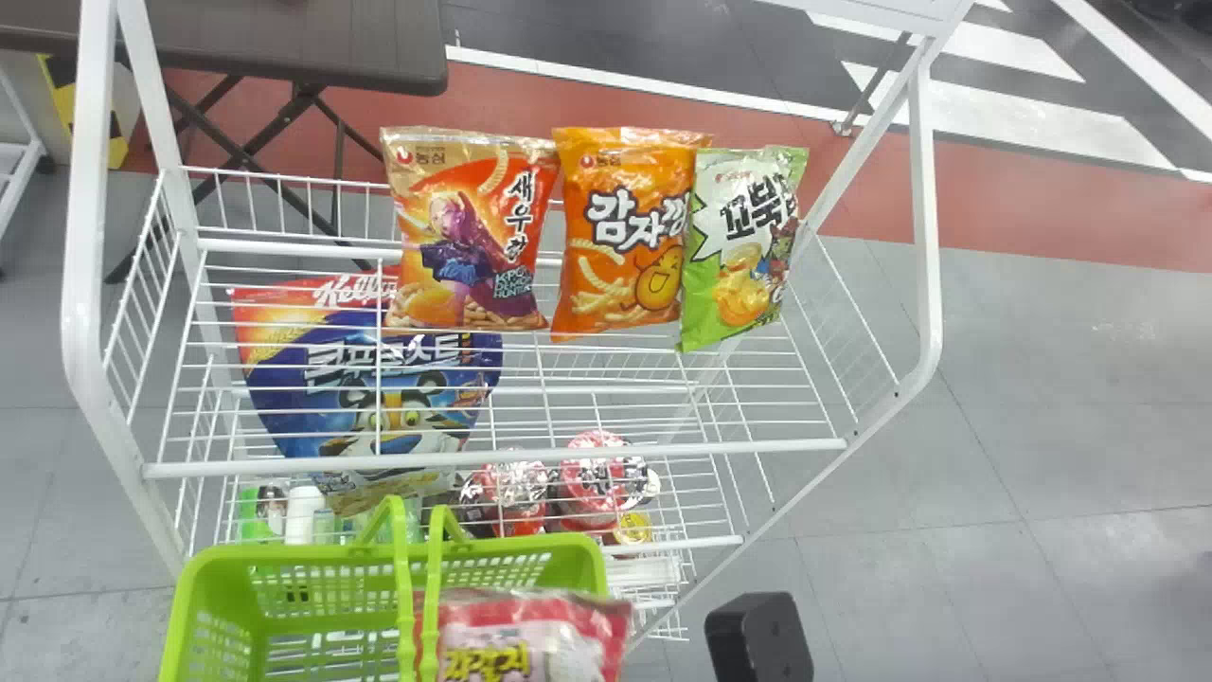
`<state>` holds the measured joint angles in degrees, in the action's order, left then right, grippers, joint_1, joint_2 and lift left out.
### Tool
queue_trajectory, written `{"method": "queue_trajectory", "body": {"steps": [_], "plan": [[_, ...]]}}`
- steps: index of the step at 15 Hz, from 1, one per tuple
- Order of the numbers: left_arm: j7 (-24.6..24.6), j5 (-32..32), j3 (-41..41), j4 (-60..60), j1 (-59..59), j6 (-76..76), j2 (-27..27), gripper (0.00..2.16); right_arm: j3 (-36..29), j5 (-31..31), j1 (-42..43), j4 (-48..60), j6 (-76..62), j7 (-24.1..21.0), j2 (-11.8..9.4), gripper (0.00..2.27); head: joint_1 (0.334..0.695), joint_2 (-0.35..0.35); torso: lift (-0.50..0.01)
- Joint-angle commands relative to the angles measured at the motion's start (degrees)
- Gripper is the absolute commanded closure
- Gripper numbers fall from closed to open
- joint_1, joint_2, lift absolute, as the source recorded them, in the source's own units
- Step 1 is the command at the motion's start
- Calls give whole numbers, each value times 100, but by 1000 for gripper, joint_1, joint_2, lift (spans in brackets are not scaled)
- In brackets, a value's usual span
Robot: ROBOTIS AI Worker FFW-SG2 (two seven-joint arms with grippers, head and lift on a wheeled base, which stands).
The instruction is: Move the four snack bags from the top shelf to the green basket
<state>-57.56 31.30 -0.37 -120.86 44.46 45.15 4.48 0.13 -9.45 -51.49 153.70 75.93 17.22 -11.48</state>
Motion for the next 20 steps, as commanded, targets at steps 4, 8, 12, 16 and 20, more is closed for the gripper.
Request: {"method": "queue_trajectory", "body": {"steps": [4,8,12,16,20], "plan": [[34,-1,11,-95,28,17,0,1393,145,-4,157,-192,-390,-43,-12,1413,695,-350,0],[69,-27,2,-104,45,17,0,1393,215,40,315,-710,-1603,-105,-12,2,695,-350,0],[69,-27,-7,-104,54,-1,0,1393,57,137,359,-912,-2851,-386,6,56,695,-350,0],[105,-124,-121,-122,36,17,35,1376,172,594,1334,-1976,-4820,-904,498,76,695,-350,0],[140,-124,-218,-95,-43,17,141,1335,523,998,2741,-3277,-5681,-1273,850,87,695,-350,0]]}}
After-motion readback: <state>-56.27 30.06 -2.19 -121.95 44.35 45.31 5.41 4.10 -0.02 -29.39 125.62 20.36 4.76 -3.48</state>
